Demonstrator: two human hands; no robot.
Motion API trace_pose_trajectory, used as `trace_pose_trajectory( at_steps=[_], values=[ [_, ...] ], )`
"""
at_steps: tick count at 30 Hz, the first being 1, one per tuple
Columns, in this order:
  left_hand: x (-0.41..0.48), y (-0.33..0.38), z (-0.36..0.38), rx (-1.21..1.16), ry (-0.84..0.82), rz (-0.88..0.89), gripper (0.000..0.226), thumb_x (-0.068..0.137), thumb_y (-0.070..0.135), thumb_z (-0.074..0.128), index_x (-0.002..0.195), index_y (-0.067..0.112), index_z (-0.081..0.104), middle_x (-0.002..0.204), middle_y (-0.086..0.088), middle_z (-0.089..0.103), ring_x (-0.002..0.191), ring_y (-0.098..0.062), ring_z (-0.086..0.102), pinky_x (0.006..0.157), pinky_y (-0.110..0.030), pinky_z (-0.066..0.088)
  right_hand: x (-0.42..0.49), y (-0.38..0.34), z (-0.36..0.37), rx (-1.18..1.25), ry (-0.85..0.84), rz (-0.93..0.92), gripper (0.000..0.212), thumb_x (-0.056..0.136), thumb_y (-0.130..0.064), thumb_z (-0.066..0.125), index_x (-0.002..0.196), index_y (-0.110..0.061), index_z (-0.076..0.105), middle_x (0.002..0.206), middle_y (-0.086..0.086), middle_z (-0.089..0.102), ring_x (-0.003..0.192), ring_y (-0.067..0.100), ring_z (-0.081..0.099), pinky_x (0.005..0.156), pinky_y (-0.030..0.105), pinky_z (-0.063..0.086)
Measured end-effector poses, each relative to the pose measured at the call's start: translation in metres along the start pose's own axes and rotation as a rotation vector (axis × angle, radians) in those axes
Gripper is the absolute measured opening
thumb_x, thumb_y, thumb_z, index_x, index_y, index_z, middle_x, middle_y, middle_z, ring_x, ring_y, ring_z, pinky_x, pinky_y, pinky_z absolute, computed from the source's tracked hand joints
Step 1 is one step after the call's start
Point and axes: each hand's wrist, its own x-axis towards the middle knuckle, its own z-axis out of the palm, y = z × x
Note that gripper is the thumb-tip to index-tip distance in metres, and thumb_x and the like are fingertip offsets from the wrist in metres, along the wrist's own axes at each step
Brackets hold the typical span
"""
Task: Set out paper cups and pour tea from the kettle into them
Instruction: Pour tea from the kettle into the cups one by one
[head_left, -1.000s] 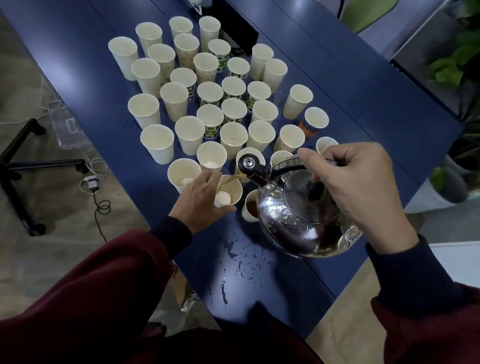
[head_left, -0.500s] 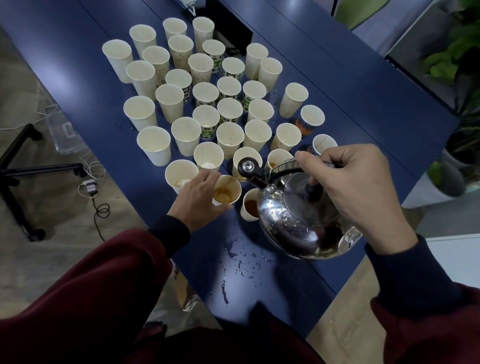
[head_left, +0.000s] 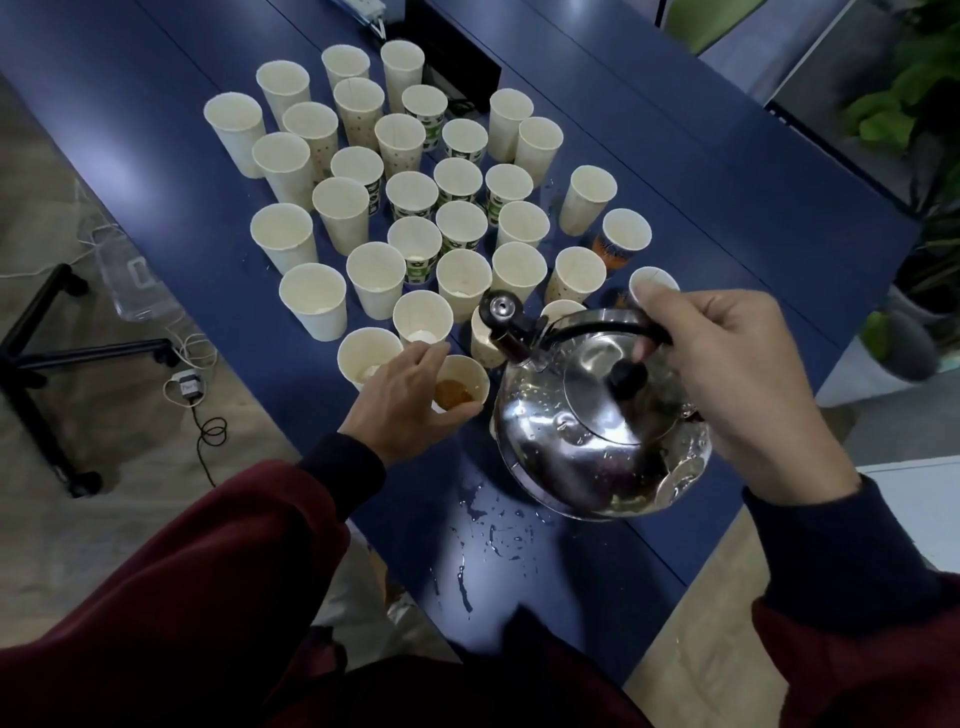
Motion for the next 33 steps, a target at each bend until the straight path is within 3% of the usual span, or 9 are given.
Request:
trace_pose_trajectory(
  at_steps=[3, 6, 8, 9, 12, 16, 23, 27, 33],
  values=[
    [0.002, 0.004, -0.004, -0.019, 0.062, -0.024, 0.044, 0.086, 0.039, 0.06, 0.116, 0.007, 0.061, 0.101, -0.01, 0.062, 0.085, -0.03, 0.058, 0.071, -0.041, 0.049, 0.002, -0.004, 0.002, 0.055, 0.018, 0.02, 0.056, 0.097, -0.043, 0.063, 0.052, -0.009, 0.062, 0.045, 0.004, 0.036, 0.043, 0.015, 0.029, 0.052, 0.025, 0.031],
    [0.018, 0.001, -0.011, 0.02, 0.092, -0.009, 0.038, 0.085, 0.03, 0.062, 0.112, 0.003, 0.065, 0.101, -0.014, 0.063, 0.09, -0.031, 0.058, 0.074, -0.033, 0.043, 0.007, -0.011, 0.002, 0.107, 0.062, -0.004, 0.053, 0.097, -0.038, 0.063, 0.057, -0.004, 0.061, 0.05, 0.021, 0.036, 0.047, 0.02, 0.031, 0.054, 0.028, 0.031],
    [0.033, 0.0, -0.014, 0.061, 0.1, 0.027, 0.033, 0.084, 0.026, 0.065, 0.107, 0.003, 0.066, 0.099, -0.013, 0.062, 0.091, -0.031, 0.057, 0.075, -0.038, 0.048, 0.012, -0.014, 0.003, 0.128, 0.083, -0.025, 0.052, 0.096, -0.038, 0.063, 0.06, -0.001, 0.061, 0.052, 0.027, 0.039, 0.049, 0.022, 0.033, 0.054, 0.032, 0.032],
    [0.042, -0.002, -0.014, 0.081, 0.08, 0.055, 0.031, 0.084, 0.025, 0.066, 0.106, 0.003, 0.066, 0.096, -0.013, 0.062, 0.089, -0.03, 0.057, 0.075, -0.042, 0.049, 0.015, -0.015, 0.003, 0.129, 0.098, -0.03, 0.051, 0.095, -0.038, 0.063, 0.059, -0.001, 0.06, 0.049, 0.021, 0.037, 0.047, 0.021, 0.032, 0.053, 0.032, 0.031],
    [0.072, -0.004, -0.014, 0.125, -0.026, 0.119, 0.042, 0.077, 0.031, 0.066, 0.109, 0.003, 0.067, 0.098, -0.014, 0.063, 0.088, -0.033, 0.06, 0.075, -0.048, 0.052, 0.025, -0.02, 0.001, 0.102, 0.143, -0.053, 0.05, 0.092, -0.041, 0.065, 0.058, -0.004, 0.062, 0.044, 0.006, 0.035, 0.044, 0.016, 0.029, 0.049, 0.03, 0.027],
    [0.099, 0.001, -0.012, 0.212, -0.182, 0.14, 0.056, 0.081, 0.042, 0.071, 0.125, 0.009, 0.061, 0.115, -0.011, 0.06, 0.104, -0.031, 0.058, 0.084, -0.05, 0.053, 0.035, -0.025, -0.003, -0.01, 0.201, -0.097, 0.051, 0.092, -0.038, 0.069, 0.056, -0.003, 0.062, 0.055, 0.029, 0.044, 0.047, 0.016, 0.036, 0.048, 0.025, 0.03],
    [0.129, -0.002, -0.008, 0.157, -0.281, 0.257, 0.078, 0.073, 0.048, 0.081, 0.137, 0.015, 0.051, 0.12, -0.013, 0.053, 0.103, -0.032, 0.058, 0.082, -0.046, 0.052, 0.05, -0.019, -0.002, -0.094, 0.278, -0.026, 0.053, 0.09, -0.039, 0.072, 0.053, -0.003, 0.059, 0.048, 0.016, 0.038, 0.045, 0.01, 0.032, 0.048, 0.021, 0.029],
    [0.134, -0.004, -0.002, 0.139, -0.264, 0.316, 0.071, 0.071, 0.042, 0.084, 0.128, 0.007, 0.057, 0.118, -0.017, 0.054, 0.098, -0.037, 0.06, 0.073, -0.048, 0.052, 0.055, -0.012, 0.001, -0.12, 0.274, 0.009, 0.053, 0.089, -0.04, 0.072, 0.051, -0.006, 0.057, 0.046, 0.009, 0.038, 0.043, 0.008, 0.032, 0.05, 0.023, 0.029],
    [0.133, -0.005, 0.005, 0.07, -0.248, 0.295, 0.068, 0.068, 0.037, 0.085, 0.122, 0.004, 0.06, 0.114, -0.017, 0.056, 0.091, -0.037, 0.062, 0.073, -0.044, 0.051, 0.058, -0.011, -0.003, -0.15, 0.253, 0.029, 0.052, 0.089, -0.04, 0.071, 0.049, -0.011, 0.058, 0.043, 0.0, 0.039, 0.044, 0.008, 0.033, 0.049, 0.021, 0.029]
  ],
)
